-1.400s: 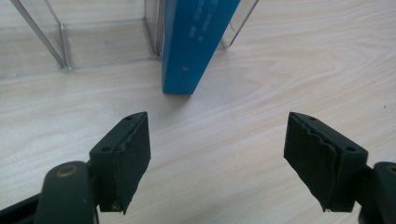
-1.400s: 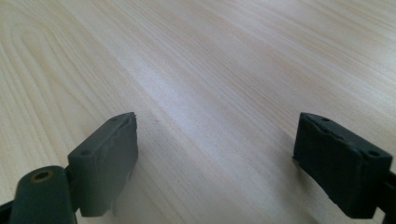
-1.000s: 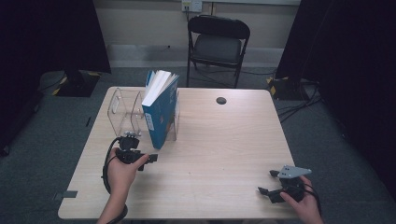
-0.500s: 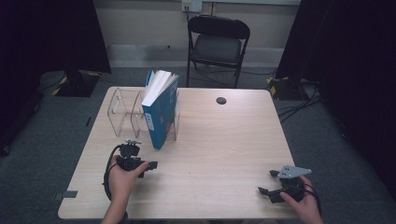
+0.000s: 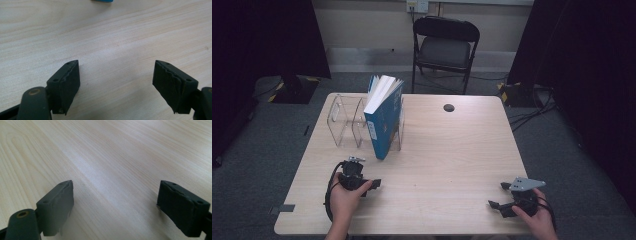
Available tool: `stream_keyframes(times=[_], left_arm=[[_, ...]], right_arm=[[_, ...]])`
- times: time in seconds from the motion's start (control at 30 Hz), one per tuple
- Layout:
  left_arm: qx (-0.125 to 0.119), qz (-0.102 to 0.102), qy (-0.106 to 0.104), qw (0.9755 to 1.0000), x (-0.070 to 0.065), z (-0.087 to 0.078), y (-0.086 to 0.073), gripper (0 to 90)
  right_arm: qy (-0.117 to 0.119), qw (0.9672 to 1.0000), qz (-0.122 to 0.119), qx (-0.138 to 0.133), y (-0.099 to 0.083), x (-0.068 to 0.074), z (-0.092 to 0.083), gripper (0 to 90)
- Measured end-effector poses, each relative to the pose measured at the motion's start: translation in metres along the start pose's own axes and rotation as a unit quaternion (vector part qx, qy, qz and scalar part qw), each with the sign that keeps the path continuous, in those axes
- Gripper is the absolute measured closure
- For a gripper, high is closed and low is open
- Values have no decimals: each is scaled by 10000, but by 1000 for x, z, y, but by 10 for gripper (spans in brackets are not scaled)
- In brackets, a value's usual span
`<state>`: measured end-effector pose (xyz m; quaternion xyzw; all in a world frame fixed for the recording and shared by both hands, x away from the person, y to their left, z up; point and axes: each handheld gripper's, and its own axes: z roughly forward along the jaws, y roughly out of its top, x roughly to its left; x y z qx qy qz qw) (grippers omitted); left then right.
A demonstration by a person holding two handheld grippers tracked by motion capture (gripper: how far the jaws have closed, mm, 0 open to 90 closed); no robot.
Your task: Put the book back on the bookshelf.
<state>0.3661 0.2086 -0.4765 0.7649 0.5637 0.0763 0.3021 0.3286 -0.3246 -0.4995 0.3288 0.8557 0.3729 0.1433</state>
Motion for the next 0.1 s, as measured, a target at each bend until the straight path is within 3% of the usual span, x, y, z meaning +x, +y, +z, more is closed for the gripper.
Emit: stream_keyframes(times=[0.1], left_arm=[[-38, 215, 65, 9997, -1, 2, -1, 193]], right_arm=[[15, 10000, -2, -9, 0, 0, 0, 133]])
